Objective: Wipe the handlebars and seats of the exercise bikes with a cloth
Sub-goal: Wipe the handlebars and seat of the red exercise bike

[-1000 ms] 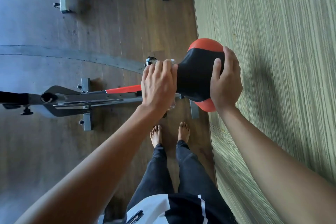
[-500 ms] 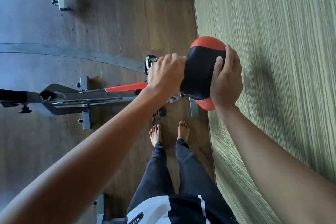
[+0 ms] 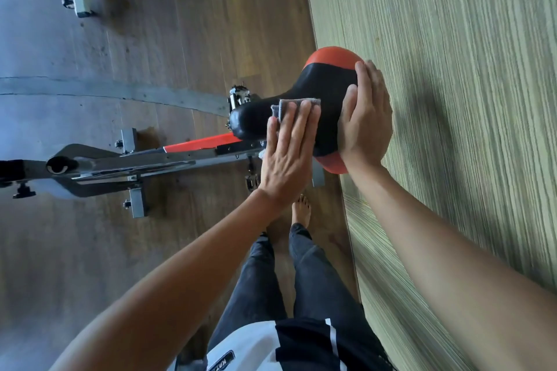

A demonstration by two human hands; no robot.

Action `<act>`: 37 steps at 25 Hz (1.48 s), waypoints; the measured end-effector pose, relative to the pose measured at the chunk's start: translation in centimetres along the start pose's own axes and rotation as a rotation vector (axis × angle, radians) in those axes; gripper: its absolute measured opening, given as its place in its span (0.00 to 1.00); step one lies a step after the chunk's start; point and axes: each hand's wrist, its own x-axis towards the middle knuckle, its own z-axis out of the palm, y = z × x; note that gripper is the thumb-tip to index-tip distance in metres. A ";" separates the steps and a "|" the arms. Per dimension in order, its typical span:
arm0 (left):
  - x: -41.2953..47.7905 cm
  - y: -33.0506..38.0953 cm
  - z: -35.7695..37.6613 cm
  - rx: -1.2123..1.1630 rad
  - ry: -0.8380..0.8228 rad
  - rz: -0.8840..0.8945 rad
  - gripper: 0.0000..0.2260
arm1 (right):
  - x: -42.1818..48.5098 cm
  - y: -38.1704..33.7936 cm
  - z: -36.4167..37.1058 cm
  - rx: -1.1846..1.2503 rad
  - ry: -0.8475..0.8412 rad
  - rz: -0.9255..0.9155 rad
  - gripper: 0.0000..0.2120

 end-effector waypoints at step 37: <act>3.8 -5.9 -4.6 -0.158 -0.312 -0.194 0.23 | 5.1 -3.2 1.3 -0.075 -0.289 -0.144 0.19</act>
